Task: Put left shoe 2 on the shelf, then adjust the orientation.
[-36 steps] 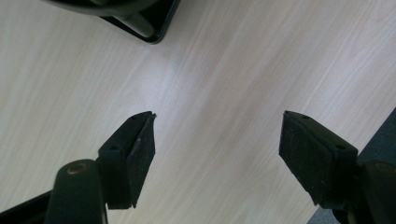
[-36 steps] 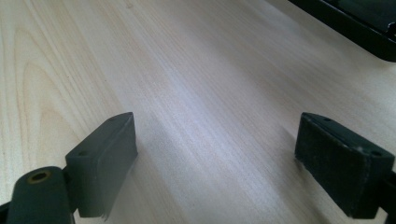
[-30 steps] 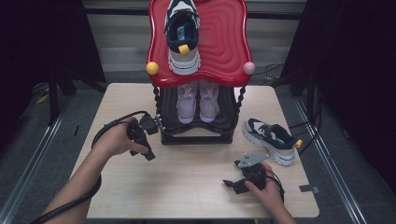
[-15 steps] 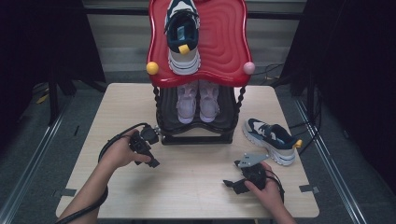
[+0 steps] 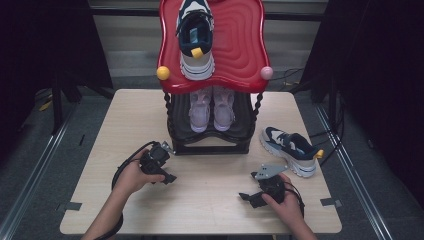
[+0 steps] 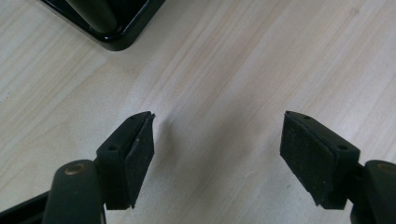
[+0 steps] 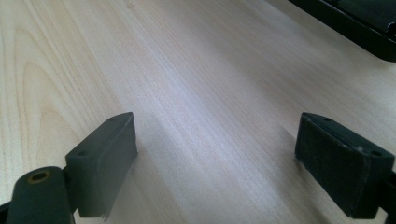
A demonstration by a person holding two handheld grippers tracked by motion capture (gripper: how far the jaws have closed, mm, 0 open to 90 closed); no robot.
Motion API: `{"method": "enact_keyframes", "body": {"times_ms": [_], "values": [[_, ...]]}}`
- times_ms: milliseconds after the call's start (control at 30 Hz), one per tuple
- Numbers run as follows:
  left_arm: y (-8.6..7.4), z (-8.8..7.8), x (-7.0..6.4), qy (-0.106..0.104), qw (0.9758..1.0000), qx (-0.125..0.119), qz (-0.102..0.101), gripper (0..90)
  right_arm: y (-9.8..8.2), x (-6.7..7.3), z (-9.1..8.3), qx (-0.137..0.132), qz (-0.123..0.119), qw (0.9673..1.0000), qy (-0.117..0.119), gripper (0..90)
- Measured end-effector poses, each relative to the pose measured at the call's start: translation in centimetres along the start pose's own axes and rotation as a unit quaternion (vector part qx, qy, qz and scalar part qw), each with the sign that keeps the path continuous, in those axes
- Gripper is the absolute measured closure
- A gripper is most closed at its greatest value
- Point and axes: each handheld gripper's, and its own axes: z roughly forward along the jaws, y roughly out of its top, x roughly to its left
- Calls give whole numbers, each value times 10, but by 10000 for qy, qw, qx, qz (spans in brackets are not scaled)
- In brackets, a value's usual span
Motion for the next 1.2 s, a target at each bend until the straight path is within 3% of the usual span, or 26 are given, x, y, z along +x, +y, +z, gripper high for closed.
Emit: {"method": "enact_keyframes", "body": {"times_ms": [33, 233, 367, 567, 700, 800, 1200], "values": [[-1, 1, -1, 35, 9999, -91, -107, 258, 0, 0, 0, 0, 0, 10000, 0, 123], [-6, 3, -1, 191, 9993, -260, -203, 243, 0, 0, 0, 0, 1, 10000, 0, 123], [-11, 7, -4, 268, 9977, -554, -289, 237, 0, 0, 0, 0, -1, 10000, 0, 123], [-14, 14, -8, 373, 9940, -927, -443, 219, 0, 0, 0, 1, 0, 10000, 1, 123], [-17, 19, -12, 379, 9928, -1046, -435, 218, 0, 0, 0, 7, 0, 10000, -4, 123], [-21, 21, -12, 412, 9900, -1230, -548, 215, 0, 0, 0, 8, 0, 10000, -5, 123], [-37, 27, -16, 538, 9831, -1617, -670, 180, 0, 0, 0, 10, 0, 10000, -6, 123]]}}
